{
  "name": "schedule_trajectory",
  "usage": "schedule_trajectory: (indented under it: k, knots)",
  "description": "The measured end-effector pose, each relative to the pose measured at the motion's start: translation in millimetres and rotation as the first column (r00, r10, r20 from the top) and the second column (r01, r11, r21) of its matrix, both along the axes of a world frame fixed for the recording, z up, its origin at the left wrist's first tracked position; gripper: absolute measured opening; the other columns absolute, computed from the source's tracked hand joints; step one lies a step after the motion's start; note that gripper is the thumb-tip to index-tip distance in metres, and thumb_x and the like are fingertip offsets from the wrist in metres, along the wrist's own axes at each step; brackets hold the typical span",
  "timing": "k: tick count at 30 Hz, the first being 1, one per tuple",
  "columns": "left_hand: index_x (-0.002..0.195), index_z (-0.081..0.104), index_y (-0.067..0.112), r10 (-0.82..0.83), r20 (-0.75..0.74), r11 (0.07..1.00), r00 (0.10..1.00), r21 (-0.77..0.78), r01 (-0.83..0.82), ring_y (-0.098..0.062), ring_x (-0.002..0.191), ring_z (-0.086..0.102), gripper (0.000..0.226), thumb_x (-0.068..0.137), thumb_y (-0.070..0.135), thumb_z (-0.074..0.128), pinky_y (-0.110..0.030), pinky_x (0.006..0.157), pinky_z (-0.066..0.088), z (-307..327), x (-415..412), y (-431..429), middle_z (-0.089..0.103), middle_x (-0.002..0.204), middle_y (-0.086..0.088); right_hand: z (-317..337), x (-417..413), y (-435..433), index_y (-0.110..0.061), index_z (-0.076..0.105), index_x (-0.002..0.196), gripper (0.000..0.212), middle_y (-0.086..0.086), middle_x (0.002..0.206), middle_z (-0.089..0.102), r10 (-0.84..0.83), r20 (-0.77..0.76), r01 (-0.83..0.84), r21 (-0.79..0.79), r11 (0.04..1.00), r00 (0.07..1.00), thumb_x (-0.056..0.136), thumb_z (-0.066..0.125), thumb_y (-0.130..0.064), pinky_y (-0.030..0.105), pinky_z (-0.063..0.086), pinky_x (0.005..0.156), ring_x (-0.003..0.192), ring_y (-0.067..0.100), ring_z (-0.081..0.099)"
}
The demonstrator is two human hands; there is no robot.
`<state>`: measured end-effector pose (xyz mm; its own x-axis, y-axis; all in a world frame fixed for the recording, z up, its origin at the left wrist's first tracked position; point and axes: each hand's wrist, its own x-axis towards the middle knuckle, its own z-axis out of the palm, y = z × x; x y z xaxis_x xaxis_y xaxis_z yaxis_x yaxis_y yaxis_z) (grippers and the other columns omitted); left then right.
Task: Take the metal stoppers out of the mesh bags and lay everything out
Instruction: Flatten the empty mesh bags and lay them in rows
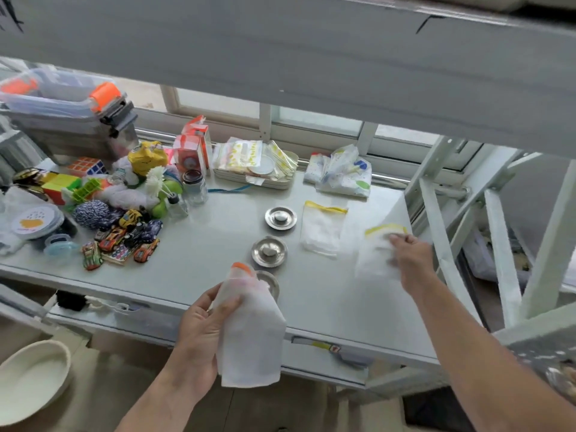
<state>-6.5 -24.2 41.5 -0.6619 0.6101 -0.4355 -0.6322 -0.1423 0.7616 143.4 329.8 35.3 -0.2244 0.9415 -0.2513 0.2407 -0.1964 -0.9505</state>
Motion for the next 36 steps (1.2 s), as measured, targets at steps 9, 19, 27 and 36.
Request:
schedule_trajectory:
  k: [9, 19, 27, 36]
  knots:
    - [0.114, 0.073, 0.017, 0.092, -0.026, 0.996, 0.995, 0.004, -0.092, -0.027, 0.083, 0.076, 0.034, 0.081, 0.020, 0.071, -0.034, 0.067, 0.062, -9, 28, -3, 0.079, 0.108, -0.015, -39, -21, 83, 0.007, 0.067, 0.109, 0.029, 0.036, 0.119, 0.064, 0.005, 0.369, -0.009, 0.010, 1.000, 0.929, 0.087, 0.071, -0.010, 0.042, 0.058, 0.085, 0.101, 0.036, 0.070]
    - [0.125, 0.067, 0.014, 0.131, -0.020, 0.991, 0.991, -0.002, -0.131, -0.027, 0.083, 0.076, 0.045, 0.080, 0.019, 0.072, -0.035, 0.068, 0.062, -9, 33, 7, 0.078, 0.111, -0.016, -43, -22, 86, -0.005, 0.056, 0.134, 0.055, 0.017, 0.126, 0.069, -0.017, 0.514, -0.083, 0.172, 0.981, 0.858, 0.082, 0.074, -0.015, 0.041, 0.045, 0.110, 0.123, 0.035, 0.059]
    - [0.127, 0.066, 0.015, 0.082, -0.009, 0.997, 0.997, -0.008, -0.082, -0.033, 0.093, 0.073, 0.048, 0.080, 0.021, 0.076, -0.040, 0.076, 0.061, -2, 30, 24, 0.074, 0.121, -0.021, -38, -24, 72, 0.004, 0.067, 0.092, 0.023, 0.021, 0.094, 0.069, 0.004, 0.668, -0.134, 0.143, 0.981, 0.744, 0.076, 0.069, -0.013, 0.034, 0.054, 0.078, 0.101, 0.039, 0.069]
    - [0.127, 0.065, 0.015, 0.031, -0.015, 0.999, 0.999, -0.018, -0.032, -0.035, 0.096, 0.073, 0.048, 0.080, 0.022, 0.075, -0.041, 0.075, 0.061, 4, 20, 18, 0.074, 0.121, -0.021, -37, -22, 66, 0.003, 0.069, 0.088, 0.010, 0.017, 0.088, 0.066, -0.047, 0.479, 0.050, 0.007, 0.999, 0.877, 0.079, 0.070, 0.000, 0.033, 0.059, 0.064, 0.083, 0.032, 0.069]
